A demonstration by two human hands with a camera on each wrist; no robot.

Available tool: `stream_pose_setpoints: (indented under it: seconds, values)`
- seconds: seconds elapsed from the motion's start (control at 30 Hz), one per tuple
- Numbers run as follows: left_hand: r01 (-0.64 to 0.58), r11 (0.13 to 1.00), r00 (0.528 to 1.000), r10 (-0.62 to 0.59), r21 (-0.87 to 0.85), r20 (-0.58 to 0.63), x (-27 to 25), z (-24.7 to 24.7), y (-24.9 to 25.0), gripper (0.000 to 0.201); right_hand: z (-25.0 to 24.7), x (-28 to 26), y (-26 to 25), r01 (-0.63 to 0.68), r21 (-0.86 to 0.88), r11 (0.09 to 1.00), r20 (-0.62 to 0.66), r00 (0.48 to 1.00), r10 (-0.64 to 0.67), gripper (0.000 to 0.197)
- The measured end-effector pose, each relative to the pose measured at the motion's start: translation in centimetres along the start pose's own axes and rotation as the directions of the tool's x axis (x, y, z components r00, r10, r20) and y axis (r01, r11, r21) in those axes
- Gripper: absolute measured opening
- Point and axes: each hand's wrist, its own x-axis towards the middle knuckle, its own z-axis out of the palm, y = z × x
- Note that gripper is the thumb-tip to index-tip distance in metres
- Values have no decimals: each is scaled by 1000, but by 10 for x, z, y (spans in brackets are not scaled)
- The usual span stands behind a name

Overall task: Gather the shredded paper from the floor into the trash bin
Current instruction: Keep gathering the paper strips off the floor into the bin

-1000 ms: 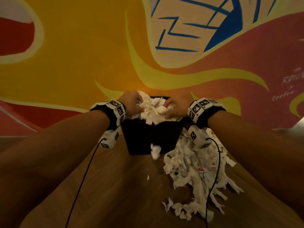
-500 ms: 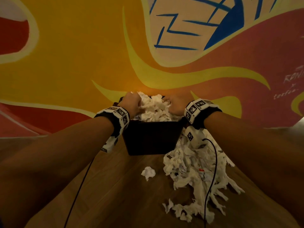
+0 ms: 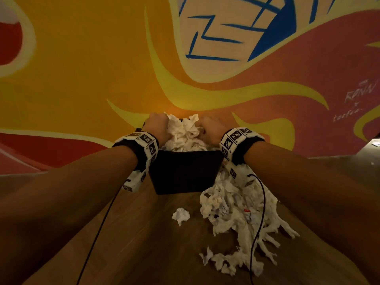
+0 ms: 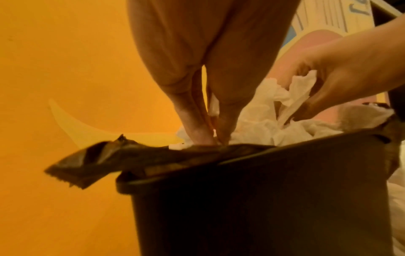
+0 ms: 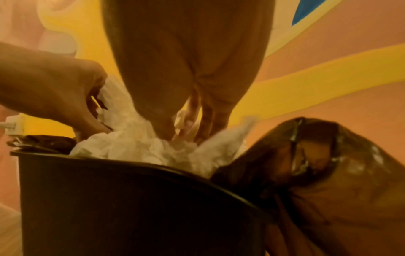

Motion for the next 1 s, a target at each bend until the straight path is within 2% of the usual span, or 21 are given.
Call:
stream_pose_setpoints:
  seconds: [0.1,0.17,0.27,0.37,0.4,0.47,0.53,0.63,0.73,0.83,0.9,0.93,1.0]
  values:
    - [-31,999,999,30,29,27,3,3,3,22,6,2,-3,14,28,1000,95,995,-16,29]
    - [-57,998,996,54,37,66,2,4,5,9,11,5,-3,-27,89,996,153,988,13,32]
    - [-124,992,979,122,3,161,-2,8,7,16,17,9,-1,-95,122,988,273,960,58,40]
    - [-171,985,959,159,35,233,-4,10,4,30,22,13,6,-182,127,975,399,909,118,57]
    - [-167,985,955,149,50,257,-3,12,4,35,23,14,7,-202,114,973,426,895,136,58]
    - [-156,984,943,124,81,307,-1,15,5,40,27,16,9,-211,72,975,451,879,157,47]
    - [-155,982,928,106,112,356,-1,19,8,37,29,19,7,-229,41,973,449,874,187,37]
    - [-119,990,908,77,77,411,0,21,10,27,30,22,6,-209,8,978,451,873,183,40]
    - [-65,998,900,64,-12,430,3,17,6,31,25,20,10,-163,29,986,402,905,138,40]
    - [-51,996,934,73,-71,350,2,8,-1,41,18,13,18,-103,104,989,279,958,70,40]
    - [-41,990,957,78,-135,279,1,-3,-4,44,14,8,23,-77,164,983,180,983,46,15]
    - [-33,986,967,74,-165,245,0,-8,-5,44,11,6,25,-62,189,980,134,990,37,12]
    - [-15,979,986,49,-205,162,1,-20,-7,40,5,0,27,-56,222,974,85,996,38,32]
